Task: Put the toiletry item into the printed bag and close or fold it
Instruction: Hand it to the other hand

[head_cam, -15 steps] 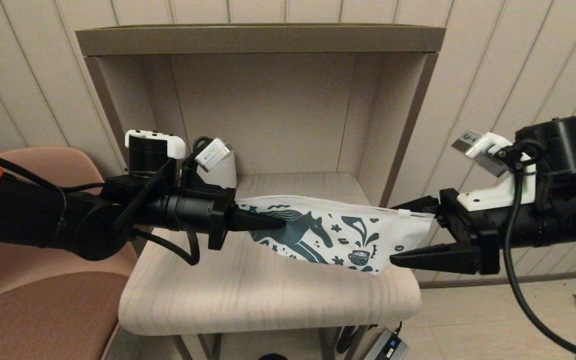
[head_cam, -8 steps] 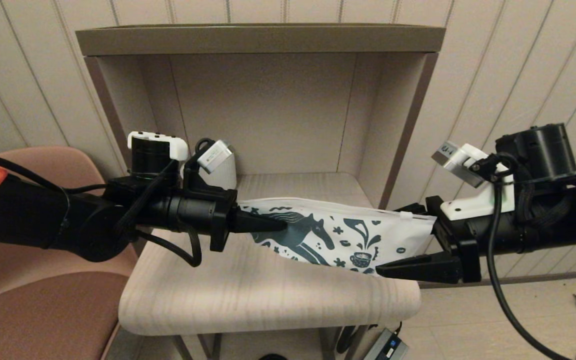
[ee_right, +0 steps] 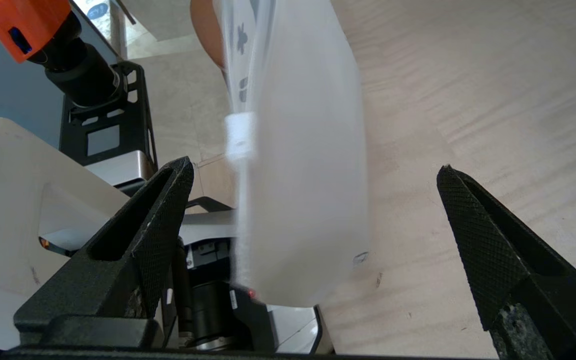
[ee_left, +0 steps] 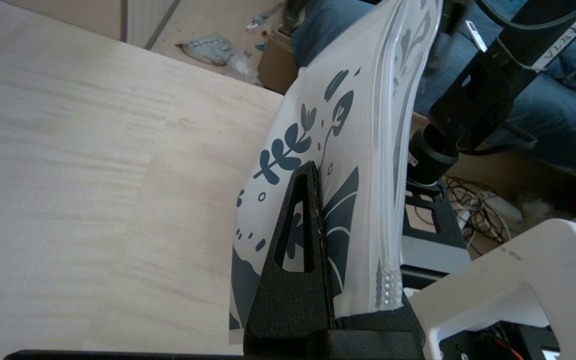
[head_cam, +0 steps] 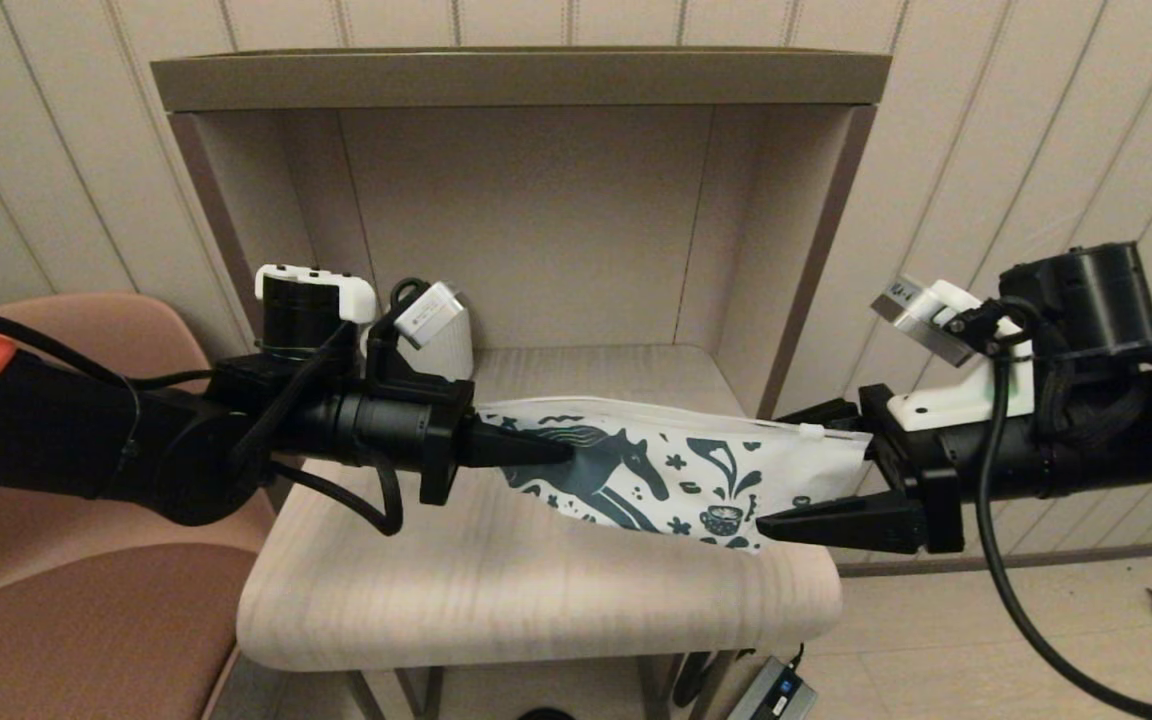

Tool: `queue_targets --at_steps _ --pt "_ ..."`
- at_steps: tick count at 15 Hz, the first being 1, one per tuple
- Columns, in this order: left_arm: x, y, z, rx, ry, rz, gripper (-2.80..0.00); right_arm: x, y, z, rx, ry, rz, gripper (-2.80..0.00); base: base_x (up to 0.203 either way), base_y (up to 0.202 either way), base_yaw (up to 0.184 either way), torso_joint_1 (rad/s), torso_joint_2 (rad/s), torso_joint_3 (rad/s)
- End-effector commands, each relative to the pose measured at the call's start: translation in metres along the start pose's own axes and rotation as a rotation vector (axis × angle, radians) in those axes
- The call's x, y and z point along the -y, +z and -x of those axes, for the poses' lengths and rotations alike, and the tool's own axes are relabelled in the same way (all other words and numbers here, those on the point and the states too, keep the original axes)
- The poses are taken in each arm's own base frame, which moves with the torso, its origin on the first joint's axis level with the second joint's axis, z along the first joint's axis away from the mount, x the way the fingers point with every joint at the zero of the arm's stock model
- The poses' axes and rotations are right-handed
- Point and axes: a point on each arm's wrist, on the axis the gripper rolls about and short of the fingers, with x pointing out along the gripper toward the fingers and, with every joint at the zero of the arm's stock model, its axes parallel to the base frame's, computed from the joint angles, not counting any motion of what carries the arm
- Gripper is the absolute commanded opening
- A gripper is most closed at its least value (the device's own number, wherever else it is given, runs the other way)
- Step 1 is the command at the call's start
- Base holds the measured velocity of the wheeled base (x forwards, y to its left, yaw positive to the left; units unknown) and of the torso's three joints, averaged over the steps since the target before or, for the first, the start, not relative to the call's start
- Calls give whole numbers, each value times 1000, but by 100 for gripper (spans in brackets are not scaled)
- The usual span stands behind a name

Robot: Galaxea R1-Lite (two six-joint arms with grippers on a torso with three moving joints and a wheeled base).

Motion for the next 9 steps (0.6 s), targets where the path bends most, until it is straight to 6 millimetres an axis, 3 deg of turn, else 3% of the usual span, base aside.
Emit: queue_targets --at_steps 1,9 --pt "0 0 0 1 -6 -2 -280 0 -1 0 1 6 1 -280 0 0 0 0 0 0" --pt "1 -1 0 -1 -7 3 -280 -2 0 0 1 11 2 -280 0 0 0 0 0 0"
